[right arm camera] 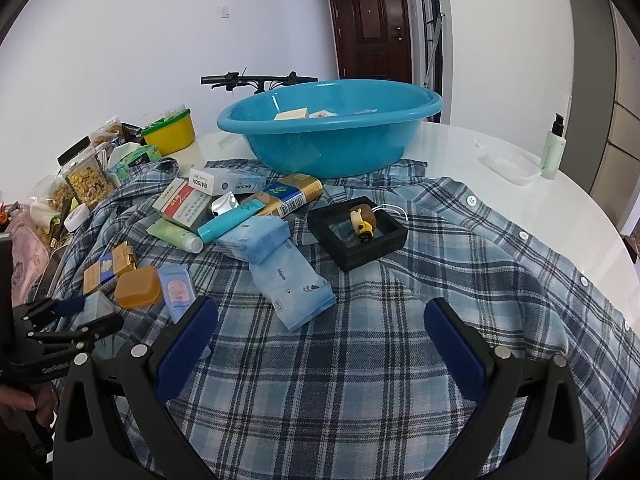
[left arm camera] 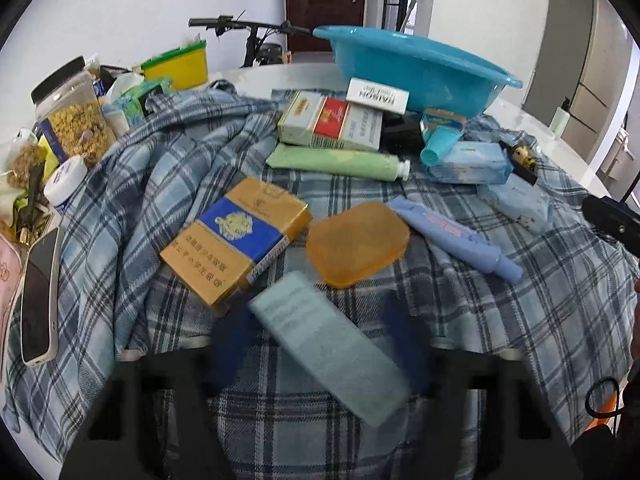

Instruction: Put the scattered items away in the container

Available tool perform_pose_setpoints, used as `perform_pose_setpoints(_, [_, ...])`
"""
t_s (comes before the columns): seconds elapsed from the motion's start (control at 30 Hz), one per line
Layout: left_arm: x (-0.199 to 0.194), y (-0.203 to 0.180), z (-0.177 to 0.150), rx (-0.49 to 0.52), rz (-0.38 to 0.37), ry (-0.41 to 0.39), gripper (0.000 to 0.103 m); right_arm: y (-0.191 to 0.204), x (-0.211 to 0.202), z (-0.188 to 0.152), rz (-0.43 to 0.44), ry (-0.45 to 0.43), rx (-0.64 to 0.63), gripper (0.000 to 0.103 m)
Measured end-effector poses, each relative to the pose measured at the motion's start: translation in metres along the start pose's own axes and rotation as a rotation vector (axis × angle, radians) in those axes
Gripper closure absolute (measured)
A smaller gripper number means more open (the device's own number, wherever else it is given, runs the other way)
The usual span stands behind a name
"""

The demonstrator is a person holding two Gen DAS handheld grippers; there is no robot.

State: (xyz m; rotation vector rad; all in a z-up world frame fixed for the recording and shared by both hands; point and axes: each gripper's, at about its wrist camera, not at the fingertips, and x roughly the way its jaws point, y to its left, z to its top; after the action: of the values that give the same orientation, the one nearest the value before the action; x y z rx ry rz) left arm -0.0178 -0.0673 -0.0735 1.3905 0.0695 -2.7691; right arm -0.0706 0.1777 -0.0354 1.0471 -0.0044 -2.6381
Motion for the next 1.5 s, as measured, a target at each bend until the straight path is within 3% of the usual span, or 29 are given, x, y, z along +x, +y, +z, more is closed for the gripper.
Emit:
perform_pose_setpoints(0.03, [0.000,0.000,0.000,0.002,-0.007,-0.006,0.048,0.000,0.000,0.000,0.000,0.000,0.002,0.000])
perform_pose_setpoints(0.1, [-0.002,0.001,0.000,-0.008,-0.029,-0.009,0.067,-0.001,0.001,-0.001,0.001,0.003,0.005,0.000])
perform_pose_setpoints(0.17, [-0.004,-0.001,0.001,-0.014,-0.067,-0.010,0.074,-0.001,0.002,0.000,0.002,0.006,0.010,0.000])
perform_pose_setpoints(0.3, [-0.010,-0.017,0.005,0.039,-0.095,-0.046,0.074,0.000,0.003,-0.001,0.006,0.011,0.010,0.000])
perform_pose_setpoints(0.43, [-0.008,-0.028,0.006,0.082,-0.088,-0.027,0.073,0.002,0.001,-0.001,0.003,0.009,-0.003,0.000])
perform_pose_setpoints(0.47, [-0.007,-0.028,0.005,0.083,-0.077,-0.021,0.066,0.002,0.001,-0.001,0.002,0.007,-0.004,0.000])
perform_pose_setpoints(0.5, [-0.006,-0.026,0.003,0.076,-0.068,-0.012,0.048,0.002,0.000,-0.001,0.002,0.004,-0.003,0.000])
perform_pose_setpoints(0.53, [-0.007,-0.023,0.002,0.060,-0.072,-0.014,0.039,0.001,0.000,0.000,0.002,0.004,-0.001,0.000])
perform_pose_setpoints(0.57, [-0.009,-0.019,-0.001,0.047,-0.084,-0.026,0.032,0.001,0.001,0.000,0.004,0.005,0.002,0.000])
perform_pose_setpoints(0.6, [-0.011,-0.017,-0.003,0.037,-0.090,-0.037,0.031,0.001,0.001,-0.001,0.005,0.006,0.004,0.000])
perform_pose_setpoints(0.67, [-0.014,-0.014,-0.005,0.039,-0.083,-0.043,0.032,0.000,0.002,-0.001,0.007,0.008,0.004,0.000])
perform_pose_setpoints(0.7, [-0.015,-0.014,-0.007,0.043,-0.083,-0.046,0.037,0.001,0.003,-0.001,0.008,0.011,0.003,0.000])
perform_pose_setpoints(0.73, [-0.015,-0.013,-0.008,0.046,-0.083,-0.046,0.046,0.001,0.004,-0.001,0.010,0.013,0.002,0.000])
perform_pose_setpoints(0.77, [-0.013,-0.014,-0.009,0.048,-0.077,-0.038,0.073,0.002,0.004,-0.001,0.012,0.017,0.001,0.000])
perform_pose_setpoints(1.17, [-0.021,-0.029,0.014,0.047,-0.137,-0.082,0.074,0.013,0.013,0.008,0.006,0.036,-0.076,0.000])
perform_pose_setpoints(1.5, [-0.018,-0.028,0.036,0.011,-0.139,-0.123,0.074,0.012,0.047,0.014,0.008,0.140,-0.102,0.000])
